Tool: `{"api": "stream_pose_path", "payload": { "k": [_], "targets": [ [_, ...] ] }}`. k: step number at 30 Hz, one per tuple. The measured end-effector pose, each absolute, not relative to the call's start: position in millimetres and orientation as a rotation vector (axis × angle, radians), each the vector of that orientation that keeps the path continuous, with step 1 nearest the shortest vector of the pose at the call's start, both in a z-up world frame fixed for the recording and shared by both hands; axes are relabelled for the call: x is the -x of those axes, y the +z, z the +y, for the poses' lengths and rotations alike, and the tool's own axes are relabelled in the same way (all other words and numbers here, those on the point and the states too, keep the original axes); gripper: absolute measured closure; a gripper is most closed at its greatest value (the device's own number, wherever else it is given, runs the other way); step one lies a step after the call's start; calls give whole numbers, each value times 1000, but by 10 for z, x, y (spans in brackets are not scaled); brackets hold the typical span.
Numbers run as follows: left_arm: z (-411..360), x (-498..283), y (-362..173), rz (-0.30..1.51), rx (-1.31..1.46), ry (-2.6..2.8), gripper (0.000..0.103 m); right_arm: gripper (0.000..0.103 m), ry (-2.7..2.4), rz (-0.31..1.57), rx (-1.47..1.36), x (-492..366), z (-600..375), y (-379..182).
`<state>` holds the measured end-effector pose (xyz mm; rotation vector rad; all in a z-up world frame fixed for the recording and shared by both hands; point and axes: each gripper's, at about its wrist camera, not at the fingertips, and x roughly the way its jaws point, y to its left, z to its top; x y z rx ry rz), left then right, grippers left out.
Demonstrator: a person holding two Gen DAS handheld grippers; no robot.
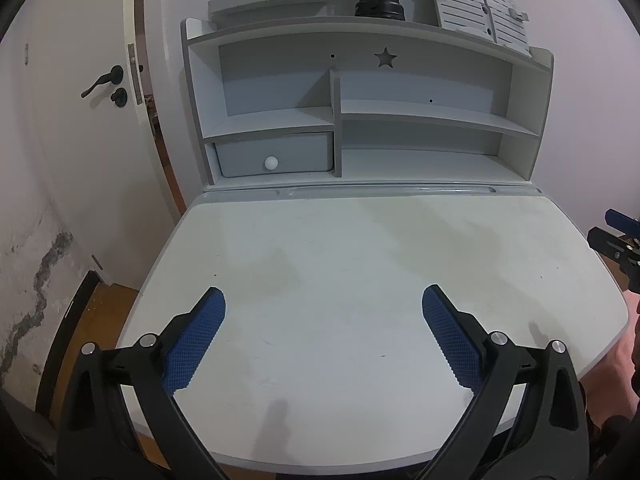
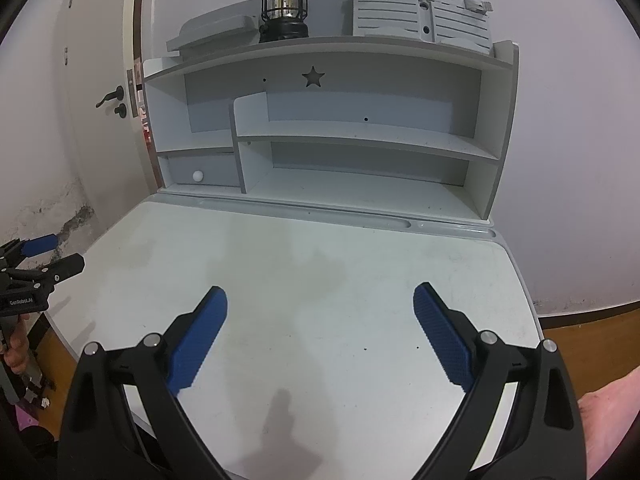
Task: Collect trash
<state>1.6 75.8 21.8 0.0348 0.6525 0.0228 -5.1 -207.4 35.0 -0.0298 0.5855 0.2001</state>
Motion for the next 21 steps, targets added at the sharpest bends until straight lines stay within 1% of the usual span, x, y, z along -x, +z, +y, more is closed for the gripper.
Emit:
{"api": "stream_pose_path", "payload": {
  "k": [21],
  "targets": [
    [774,-29,220,655,-31,24,7,12,197,586,32,51,-2065,362]
  ]
}}
